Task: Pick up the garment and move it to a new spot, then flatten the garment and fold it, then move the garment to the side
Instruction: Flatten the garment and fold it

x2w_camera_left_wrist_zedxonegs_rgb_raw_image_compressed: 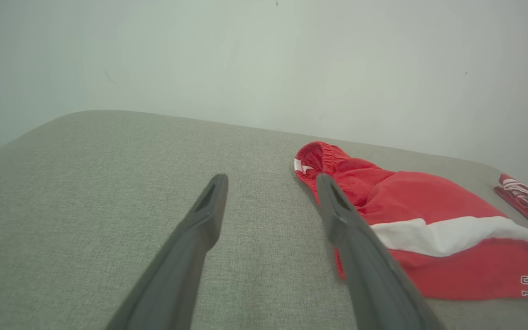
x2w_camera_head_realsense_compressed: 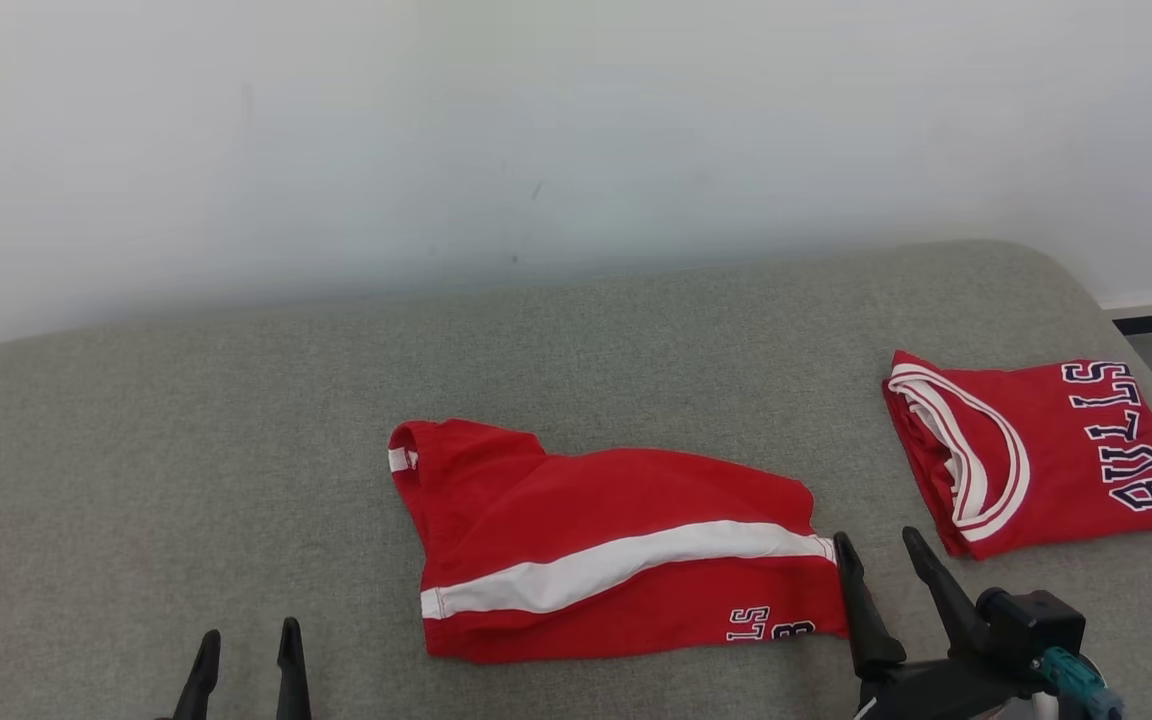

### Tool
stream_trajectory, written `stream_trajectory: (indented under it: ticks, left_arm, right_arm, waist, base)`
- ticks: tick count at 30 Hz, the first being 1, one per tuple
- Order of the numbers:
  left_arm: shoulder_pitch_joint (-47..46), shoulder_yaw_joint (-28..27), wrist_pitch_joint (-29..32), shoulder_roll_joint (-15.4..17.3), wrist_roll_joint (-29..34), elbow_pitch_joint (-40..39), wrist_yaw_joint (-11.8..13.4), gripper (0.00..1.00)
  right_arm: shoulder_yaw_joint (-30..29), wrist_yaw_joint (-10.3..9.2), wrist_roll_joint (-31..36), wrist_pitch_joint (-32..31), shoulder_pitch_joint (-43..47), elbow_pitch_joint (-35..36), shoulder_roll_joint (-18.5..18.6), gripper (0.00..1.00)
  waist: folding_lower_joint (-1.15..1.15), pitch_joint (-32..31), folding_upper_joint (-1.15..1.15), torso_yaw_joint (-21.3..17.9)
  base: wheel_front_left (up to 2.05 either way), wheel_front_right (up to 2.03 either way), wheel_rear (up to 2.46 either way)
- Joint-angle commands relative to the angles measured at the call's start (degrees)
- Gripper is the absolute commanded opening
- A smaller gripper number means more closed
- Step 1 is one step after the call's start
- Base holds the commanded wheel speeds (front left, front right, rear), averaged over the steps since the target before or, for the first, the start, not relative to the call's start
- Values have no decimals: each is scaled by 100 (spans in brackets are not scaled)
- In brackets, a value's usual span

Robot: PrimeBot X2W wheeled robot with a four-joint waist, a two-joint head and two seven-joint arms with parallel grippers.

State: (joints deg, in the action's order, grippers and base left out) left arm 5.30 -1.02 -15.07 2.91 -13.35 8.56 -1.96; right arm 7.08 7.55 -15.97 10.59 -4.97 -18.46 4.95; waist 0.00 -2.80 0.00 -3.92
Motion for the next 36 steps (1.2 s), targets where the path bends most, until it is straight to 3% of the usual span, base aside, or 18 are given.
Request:
stream_trajectory:
  ticks: [1, 9, 16, 22, 29, 30, 31, 33, 34, 36]
  left_arm:
    - [8, 12, -10, -2, -32, 44, -3, 100]
    - [-430, 447, 165, 1, -390, 524, -113, 100]
    - [-1148, 991, 912, 39, -585, 1070, -393, 100]
    - [-1632, 1166, 1231, 72, -621, 1671, -416, 100]
    - [-1885, 1292, 1150, 101, -740, 2018, -475, 100]
    - [-1909, 1315, 1153, 109, -758, 2040, -489, 85]
    - [-1926, 1338, 1148, 114, -785, 2062, -502, 52]
    - [-1934, 1399, 1119, 133, -825, 2091, -499, 12]
    - [-1938, 1424, 1099, 149, -845, 2103, -508, 0]
    - [-1956, 1479, 1086, 181, -874, 2116, -523, 0]
  right_arm:
    - [-34, -15, 25, -30, -86, 21, 8, 100]
    - [-298, -15, -112, -795, -337, -93, 158, 100]
    - [-268, -15, -49, -1714, -976, -360, 339, 100]
    - [-145, -15, -149, -2071, -1483, -850, 321, 100]
    - [29, -15, -289, -2087, -1778, -1251, 295, 100]
    - [42, -15, -308, -2072, -1794, -1291, 288, 100]
    - [62, -15, -334, -2055, -1810, -1316, 287, 100]
    - [104, -15, -369, -2017, -1824, -1368, 294, 100]
    - [128, -15, -389, -2005, -1823, -1398, 299, 100]
    - [204, -15, -440, -2034, -1815, -1457, 290, 100]
  waist:
    - [0, 36, 0, -6]
    - [0, 195, 0, 31]
    - [0, 563, 0, -25]
    - [0, 876, 0, -100]
    - [0, 1021, 0, -128]
    - [0, 1023, 0, -129]
    - [0, 1023, 0, -129]
    - [0, 1021, 0, -126]
    - [0, 1017, 0, -124]
    - [0, 1008, 0, -122]
  base:
    - [0, 0, 0]
    - [0, 0, 0]
    - [0, 0, 0]
    - [0, 0, 0]
    - [0, 0, 0]
    - [0, 0, 0]
    - [0, 0, 0]
    - [0, 0, 0]
    - [0, 0, 0]
    - [0, 0, 0]
